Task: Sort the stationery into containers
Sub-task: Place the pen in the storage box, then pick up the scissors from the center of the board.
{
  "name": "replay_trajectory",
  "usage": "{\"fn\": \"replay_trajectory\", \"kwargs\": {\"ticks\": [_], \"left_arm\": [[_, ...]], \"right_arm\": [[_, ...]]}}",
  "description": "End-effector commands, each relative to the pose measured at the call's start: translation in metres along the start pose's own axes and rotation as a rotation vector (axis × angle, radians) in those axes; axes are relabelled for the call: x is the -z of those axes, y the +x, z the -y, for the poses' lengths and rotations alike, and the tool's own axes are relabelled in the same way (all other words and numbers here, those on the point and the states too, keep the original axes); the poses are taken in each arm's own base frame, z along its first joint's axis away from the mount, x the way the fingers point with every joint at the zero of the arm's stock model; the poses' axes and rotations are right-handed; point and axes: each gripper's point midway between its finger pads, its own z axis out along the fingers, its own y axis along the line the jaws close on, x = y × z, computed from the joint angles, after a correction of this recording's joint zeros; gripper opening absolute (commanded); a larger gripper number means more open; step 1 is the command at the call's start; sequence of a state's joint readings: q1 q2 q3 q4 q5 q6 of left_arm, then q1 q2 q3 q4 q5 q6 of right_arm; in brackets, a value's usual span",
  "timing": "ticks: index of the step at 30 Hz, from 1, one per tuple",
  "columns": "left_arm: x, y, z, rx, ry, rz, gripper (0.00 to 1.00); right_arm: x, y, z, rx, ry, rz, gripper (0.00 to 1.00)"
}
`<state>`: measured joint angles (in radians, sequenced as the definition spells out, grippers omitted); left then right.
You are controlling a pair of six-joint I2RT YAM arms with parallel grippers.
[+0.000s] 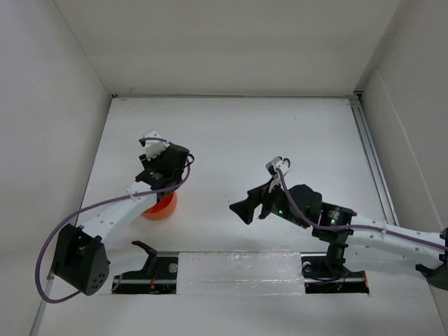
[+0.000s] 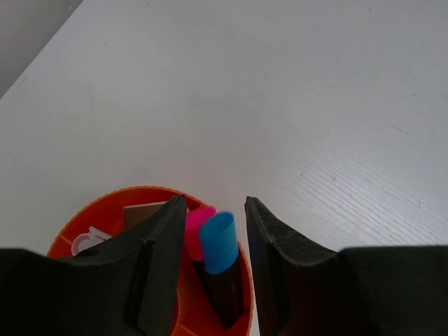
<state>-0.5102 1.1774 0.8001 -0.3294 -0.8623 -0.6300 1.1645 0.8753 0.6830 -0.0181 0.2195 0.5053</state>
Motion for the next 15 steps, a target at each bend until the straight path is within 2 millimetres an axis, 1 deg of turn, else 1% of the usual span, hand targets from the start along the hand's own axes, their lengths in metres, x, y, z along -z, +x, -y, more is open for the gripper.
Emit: {"fn": "replay_trajectory", "kwargs": {"ticks": [1, 2, 3, 5, 6, 7, 8, 9, 10, 11, 12, 13, 14, 15], "left_arm": [[0.009, -0.014, -0.007, 0.071, 0.009, 0.041, 0.36], [0.011, -0.016, -0.006, 0.071, 0.023, 0.039, 0.39], [0.017, -0.023, -0.002, 0.103, 0.057, 0.055, 0.41], [0.026, -0.03, 0.007, 0.109, 0.119, 0.071, 0.46], [0.031, -0.042, 0.012, 0.125, 0.147, 0.085, 0.47], [0.034, -0.047, 0.013, 0.13, 0.164, 0.09, 0.5], [0.037, -0.053, 0.017, 0.13, 0.18, 0.098, 0.53], [0.038, -0.057, 0.019, 0.127, 0.193, 0.098, 0.55], [0.041, -0.067, 0.023, 0.143, 0.201, 0.109, 0.58], [0.044, -0.07, 0.025, 0.147, 0.216, 0.105, 0.59], [0.047, -0.076, 0.028, 0.159, 0.23, 0.109, 0.59], [0.052, -0.085, 0.032, 0.166, 0.251, 0.106, 0.84], [0.054, -0.087, 0.03, 0.158, 0.247, 0.1, 1.0], [0.059, -0.092, 0.03, 0.219, 0.253, 0.098, 1.0]], "right_arm": [[0.0, -0.011, -0.001, -0.015, 0.002, 0.045, 1.0], [0.0, -0.011, 0.003, -0.024, 0.026, 0.049, 1.0], [0.0, -0.014, 0.007, -0.033, 0.05, 0.063, 1.0], [-0.004, -0.007, 0.026, -0.059, 0.155, 0.061, 1.0], [-0.006, -0.005, 0.033, -0.068, 0.183, 0.057, 1.0], [-0.01, 0.004, 0.037, -0.066, 0.202, 0.028, 1.0], [-0.012, 0.008, 0.044, -0.073, 0.227, 0.015, 1.0], [-0.015, 0.007, 0.043, -0.072, 0.228, 0.013, 1.0], [-0.016, 0.008, 0.043, -0.083, 0.236, 0.003, 1.0], [-0.018, 0.018, 0.051, -0.095, 0.282, -0.025, 1.0], [-0.018, 0.014, 0.065, -0.111, 0.362, 0.0, 1.0], [-0.016, 0.009, 0.075, -0.14, 0.429, 0.017, 1.0], [-0.018, 0.014, 0.088, -0.208, 0.509, 0.024, 1.0], [-0.011, 0.022, 0.107, -0.205, 0.602, 0.001, 1.0]]}}
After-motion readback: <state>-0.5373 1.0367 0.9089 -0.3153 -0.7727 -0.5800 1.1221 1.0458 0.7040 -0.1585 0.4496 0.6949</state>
